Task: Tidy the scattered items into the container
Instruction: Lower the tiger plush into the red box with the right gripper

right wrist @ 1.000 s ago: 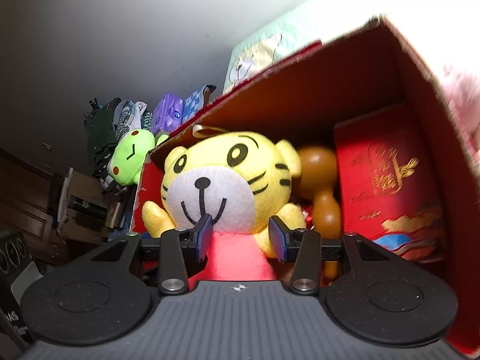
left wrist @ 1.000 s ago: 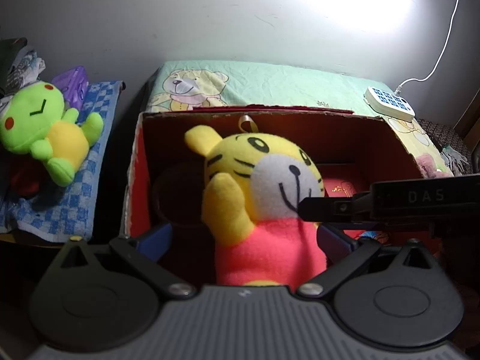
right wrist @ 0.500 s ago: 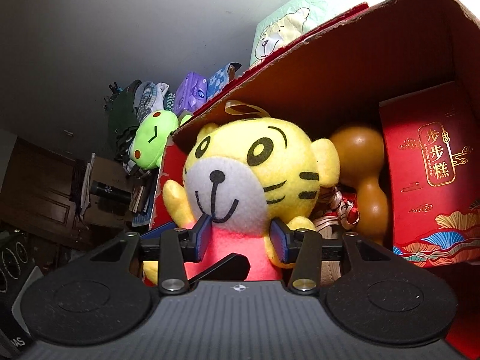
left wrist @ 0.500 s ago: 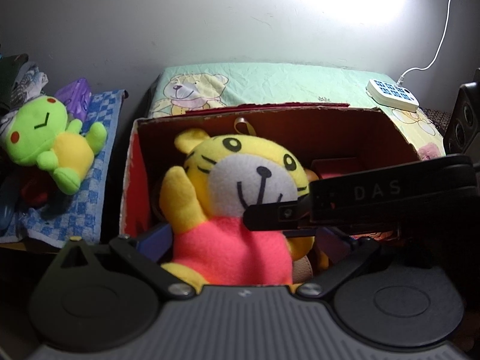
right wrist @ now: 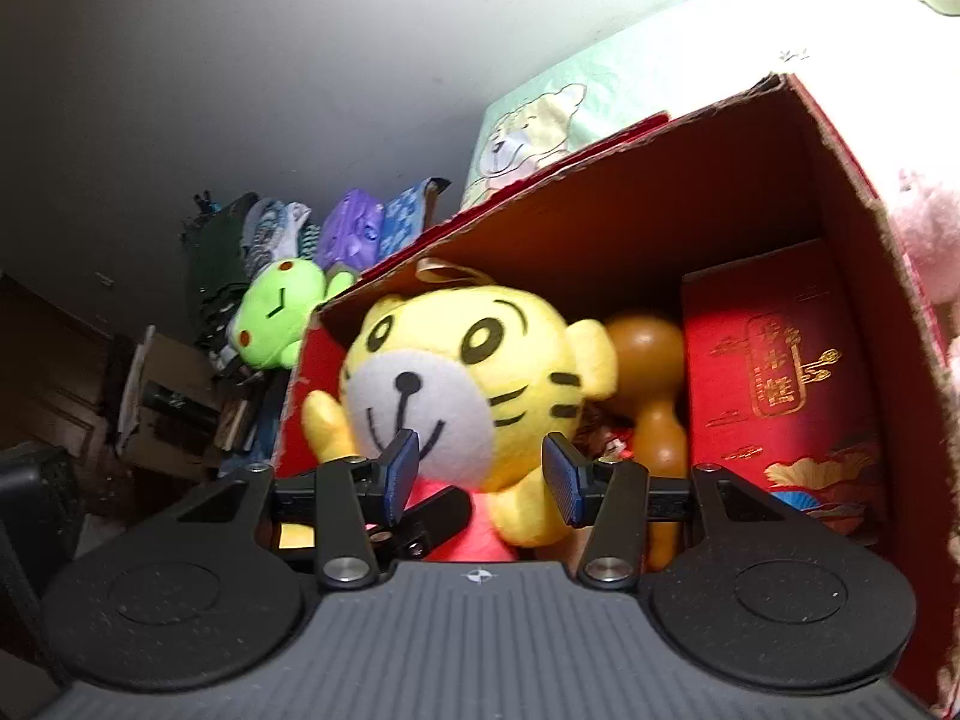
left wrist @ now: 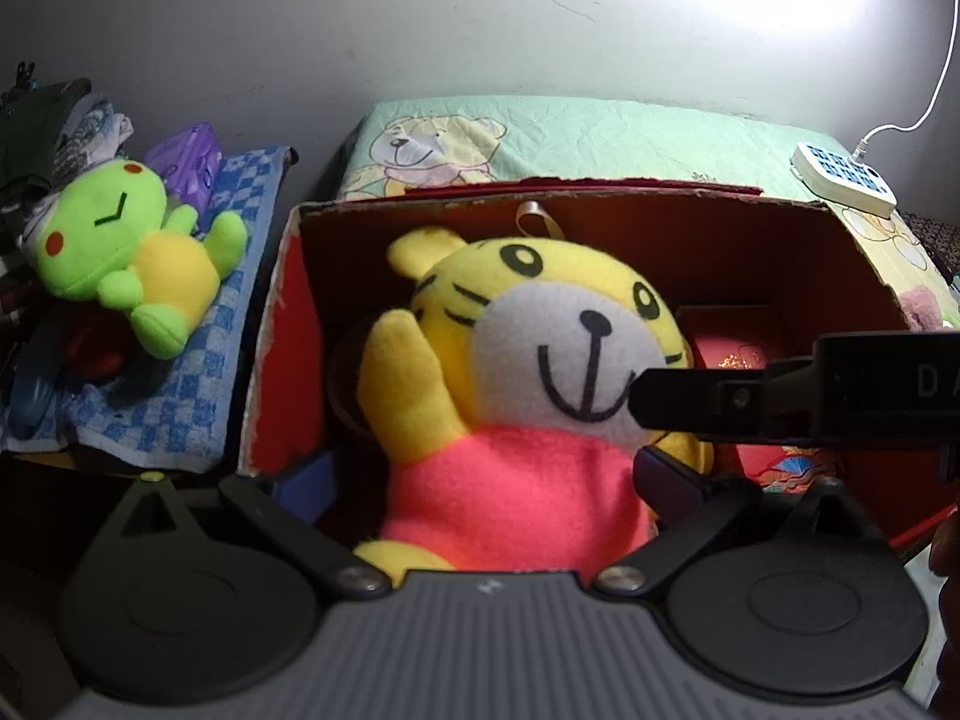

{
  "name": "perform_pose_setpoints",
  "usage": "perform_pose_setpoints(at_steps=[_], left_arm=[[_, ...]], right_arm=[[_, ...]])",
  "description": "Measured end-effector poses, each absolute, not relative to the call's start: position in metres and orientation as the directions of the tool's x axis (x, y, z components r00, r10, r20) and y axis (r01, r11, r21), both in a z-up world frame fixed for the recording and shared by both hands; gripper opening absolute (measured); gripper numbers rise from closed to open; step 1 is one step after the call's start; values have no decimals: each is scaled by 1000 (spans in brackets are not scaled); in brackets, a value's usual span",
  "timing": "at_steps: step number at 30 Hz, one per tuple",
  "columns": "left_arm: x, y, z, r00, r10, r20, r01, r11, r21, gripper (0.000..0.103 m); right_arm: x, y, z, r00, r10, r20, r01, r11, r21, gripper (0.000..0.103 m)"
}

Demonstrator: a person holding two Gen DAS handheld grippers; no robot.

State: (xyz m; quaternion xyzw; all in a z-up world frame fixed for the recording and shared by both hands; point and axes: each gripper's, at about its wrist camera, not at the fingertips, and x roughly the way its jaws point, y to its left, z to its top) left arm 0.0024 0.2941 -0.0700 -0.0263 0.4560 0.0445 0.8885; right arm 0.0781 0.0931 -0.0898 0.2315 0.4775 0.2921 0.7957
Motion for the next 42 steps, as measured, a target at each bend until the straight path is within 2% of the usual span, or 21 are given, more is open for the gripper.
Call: perform_pose_setpoints(at_steps=[6, 17, 22, 42], left_arm=[[1, 295, -69, 572, 64, -817, -128, 992, -12, 102], [-2, 281, -58, 562, 165, -811, -166, 982, 85, 102], [-5, 276, -55, 561, 174, -809, -175, 981, 90, 102], [-16, 239, -39, 572, 232, -787, -168, 972, 165, 102]], right_arm=[[83, 88, -96, 386, 664, -641, -208, 739, 641, 50], [69, 94, -81, 431, 603, -672, -280, 797, 536, 50], [62, 89, -78, 451, 574, -684, -282, 818, 501, 51], [28, 60, -60, 543, 532, -650, -285, 844, 454, 51]])
